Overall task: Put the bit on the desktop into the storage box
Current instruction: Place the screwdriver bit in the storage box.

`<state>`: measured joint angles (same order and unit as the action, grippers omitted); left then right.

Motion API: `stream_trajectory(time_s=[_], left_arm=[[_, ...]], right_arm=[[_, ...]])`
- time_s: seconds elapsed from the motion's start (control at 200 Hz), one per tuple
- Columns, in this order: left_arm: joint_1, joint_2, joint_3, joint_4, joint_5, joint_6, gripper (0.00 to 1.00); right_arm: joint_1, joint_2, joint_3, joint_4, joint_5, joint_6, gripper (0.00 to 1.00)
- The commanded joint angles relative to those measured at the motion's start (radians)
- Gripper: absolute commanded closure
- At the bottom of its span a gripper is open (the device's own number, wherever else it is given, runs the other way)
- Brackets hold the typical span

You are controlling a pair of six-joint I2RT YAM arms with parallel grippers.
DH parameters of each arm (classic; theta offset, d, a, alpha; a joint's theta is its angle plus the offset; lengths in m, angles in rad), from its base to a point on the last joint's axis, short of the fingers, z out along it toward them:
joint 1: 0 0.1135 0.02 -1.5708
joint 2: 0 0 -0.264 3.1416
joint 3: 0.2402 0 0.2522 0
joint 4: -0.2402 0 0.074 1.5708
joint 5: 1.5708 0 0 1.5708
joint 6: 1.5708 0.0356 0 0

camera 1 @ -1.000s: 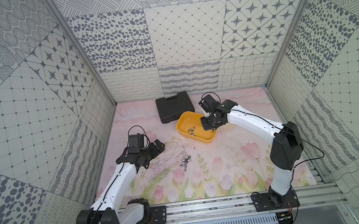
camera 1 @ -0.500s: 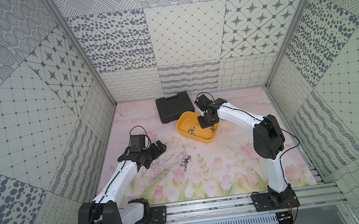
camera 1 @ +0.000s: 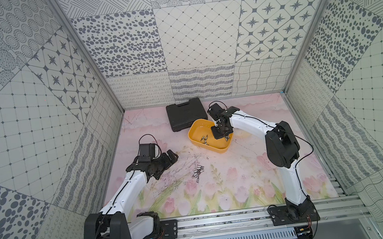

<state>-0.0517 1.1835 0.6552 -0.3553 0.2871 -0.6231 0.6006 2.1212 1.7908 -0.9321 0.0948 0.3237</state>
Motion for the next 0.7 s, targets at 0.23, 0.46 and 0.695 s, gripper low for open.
stream_trajectory(time_s=[0.23, 0.46, 0.695], left_arm=[[0.009, 0.007, 0.003, 0.031, 0.025, 0.024, 0.01], [0.008, 0.000, 0.008, 0.030, 0.053, 0.037, 0.01], [0.006, -0.016, 0.018, 0.019, 0.102, 0.056, 0.01]], right_arm=[[-0.001, 0.010, 0.010, 0.010, 0.003, -0.012, 0.87], [-0.001, 0.001, 0.009, 0.004, 0.008, -0.017, 0.84], [-0.001, -0.025, 0.007, 0.002, 0.002, -0.021, 0.71]])
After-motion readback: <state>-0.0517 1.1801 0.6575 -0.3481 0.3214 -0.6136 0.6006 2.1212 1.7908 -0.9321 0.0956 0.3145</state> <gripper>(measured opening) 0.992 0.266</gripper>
